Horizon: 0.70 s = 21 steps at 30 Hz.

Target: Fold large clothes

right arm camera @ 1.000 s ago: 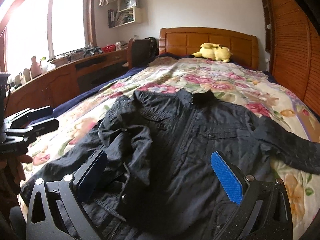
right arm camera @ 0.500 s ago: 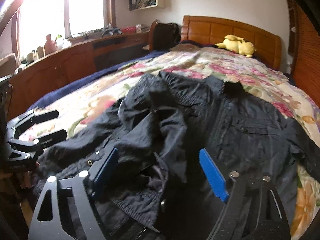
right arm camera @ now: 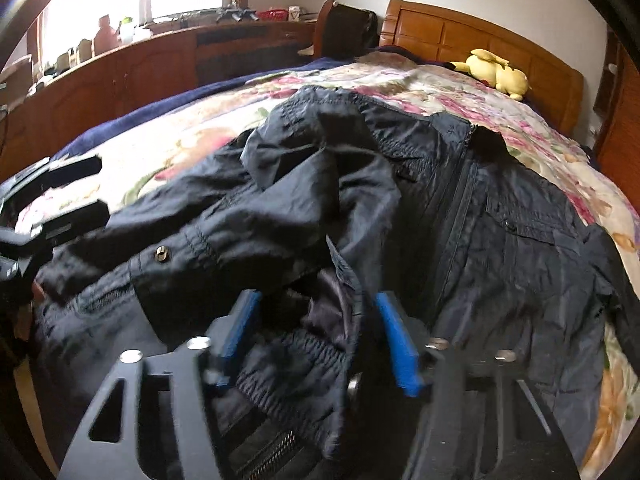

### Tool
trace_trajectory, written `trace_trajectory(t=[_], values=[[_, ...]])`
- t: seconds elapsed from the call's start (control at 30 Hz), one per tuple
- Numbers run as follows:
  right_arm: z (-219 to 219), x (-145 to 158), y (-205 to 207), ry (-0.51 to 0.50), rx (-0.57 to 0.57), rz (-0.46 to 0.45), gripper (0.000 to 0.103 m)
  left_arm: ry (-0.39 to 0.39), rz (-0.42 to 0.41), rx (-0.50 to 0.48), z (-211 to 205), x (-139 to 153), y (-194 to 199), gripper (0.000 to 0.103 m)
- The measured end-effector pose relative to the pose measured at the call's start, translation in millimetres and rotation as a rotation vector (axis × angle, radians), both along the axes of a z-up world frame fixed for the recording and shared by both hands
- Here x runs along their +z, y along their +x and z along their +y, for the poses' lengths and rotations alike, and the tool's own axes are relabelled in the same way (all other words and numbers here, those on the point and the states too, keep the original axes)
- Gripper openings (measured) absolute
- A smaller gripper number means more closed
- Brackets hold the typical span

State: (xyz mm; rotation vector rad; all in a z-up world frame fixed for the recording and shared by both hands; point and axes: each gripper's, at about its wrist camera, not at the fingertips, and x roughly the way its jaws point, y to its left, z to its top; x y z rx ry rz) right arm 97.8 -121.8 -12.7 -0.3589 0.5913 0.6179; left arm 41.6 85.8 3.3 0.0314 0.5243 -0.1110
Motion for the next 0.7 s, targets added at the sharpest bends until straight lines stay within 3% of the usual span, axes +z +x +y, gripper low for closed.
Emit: trace_trajectory(t=[0.03, 0.13, 0.33, 0.43, 0.53, 0.57, 0.63, 0.67, 0.7], values=[[0, 0, -1, -0.011, -0.006, -0.009, 0.021, -0.002, 0.002, 0.002, 0, 0, 0, 0.077], [-10, 6, -3, -0.005, -0.035, -0.038, 0.005, -0.007, 0.01, 0.007, 0, -1, 2, 0.077], [-54, 47, -10, 0.018, -0.15, -0.183, 0.004, -0.006, 0.013, 0.012, 0, -2, 3, 0.077], [-85, 66, 5, -0.059, -0.274, -0.233, 0.004, -0.006, 0.018, 0.013, 0, -2, 3, 0.077], [-125, 68, 39, -0.075, -0.387, -0.134, 0.005, -0.008, 0.023, 0.011, 0, -2, 4, 0.077], [-132, 66, 44, -0.075, -0.402, -0.116, 0.005, -0.008, 0.024, 0.011, 0, -2, 4, 0.077], [-140, 61, 48, -0.097, -0.448, -0.13, 0.026, -0.006, 0.025, 0.011, -1, -2, 4, 0.077], [-142, 59, 48, -0.111, -0.478, -0.146, 0.032, -0.005, 0.025, 0.009, -1, -2, 4, 0.077], [-143, 57, 47, -0.105, -0.499, -0.158, 0.046, -0.003, 0.025, 0.009, -1, -1, 4, 0.077]])
